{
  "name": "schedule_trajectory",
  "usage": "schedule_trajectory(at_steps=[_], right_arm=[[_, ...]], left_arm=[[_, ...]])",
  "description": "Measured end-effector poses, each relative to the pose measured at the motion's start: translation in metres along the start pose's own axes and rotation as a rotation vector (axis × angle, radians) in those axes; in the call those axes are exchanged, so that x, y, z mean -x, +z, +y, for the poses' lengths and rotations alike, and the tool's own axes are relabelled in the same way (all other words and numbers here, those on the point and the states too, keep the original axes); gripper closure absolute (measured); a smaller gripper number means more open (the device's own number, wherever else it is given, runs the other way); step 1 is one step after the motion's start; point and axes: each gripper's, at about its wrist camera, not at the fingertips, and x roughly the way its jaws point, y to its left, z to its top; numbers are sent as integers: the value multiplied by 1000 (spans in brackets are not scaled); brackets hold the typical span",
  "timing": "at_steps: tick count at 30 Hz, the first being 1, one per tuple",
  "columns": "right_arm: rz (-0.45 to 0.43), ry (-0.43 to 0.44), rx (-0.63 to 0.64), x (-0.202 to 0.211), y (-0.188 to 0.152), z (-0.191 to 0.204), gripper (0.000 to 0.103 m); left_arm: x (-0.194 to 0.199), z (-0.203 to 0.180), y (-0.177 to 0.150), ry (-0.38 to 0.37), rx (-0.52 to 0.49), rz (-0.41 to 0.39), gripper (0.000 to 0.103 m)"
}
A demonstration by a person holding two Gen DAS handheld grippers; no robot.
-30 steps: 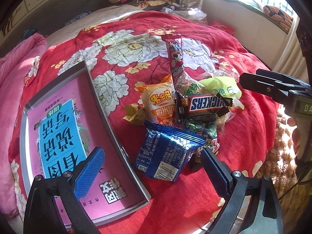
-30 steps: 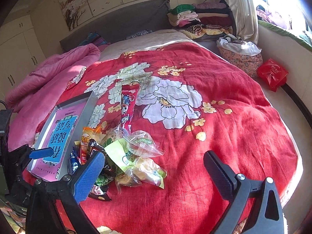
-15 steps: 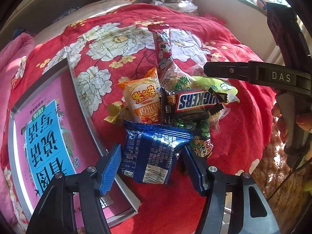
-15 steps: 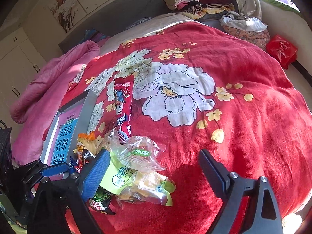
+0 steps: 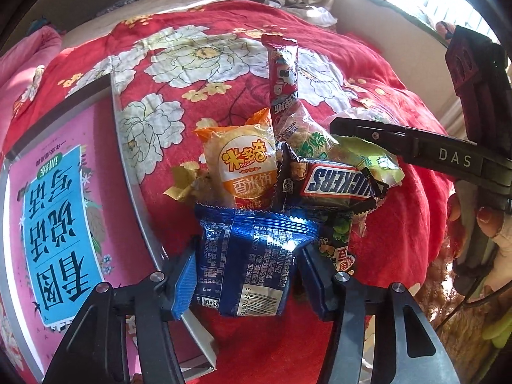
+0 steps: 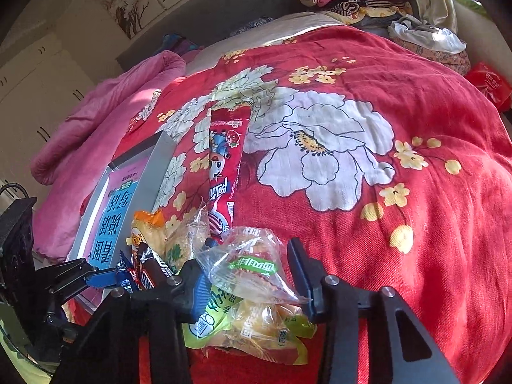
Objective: Organize snacks
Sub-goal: 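Grasp the blue biscuit packet with the left gripper while the right gripper grasps the clear candy bag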
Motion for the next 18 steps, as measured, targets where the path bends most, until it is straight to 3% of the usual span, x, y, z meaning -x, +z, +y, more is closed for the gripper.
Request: schedule_trajectory(at_steps=[18], right_arm=[[-180, -2, 47, 57, 6, 24, 60]], left_arm=[[38, 10, -2, -96, 89, -91, 47]])
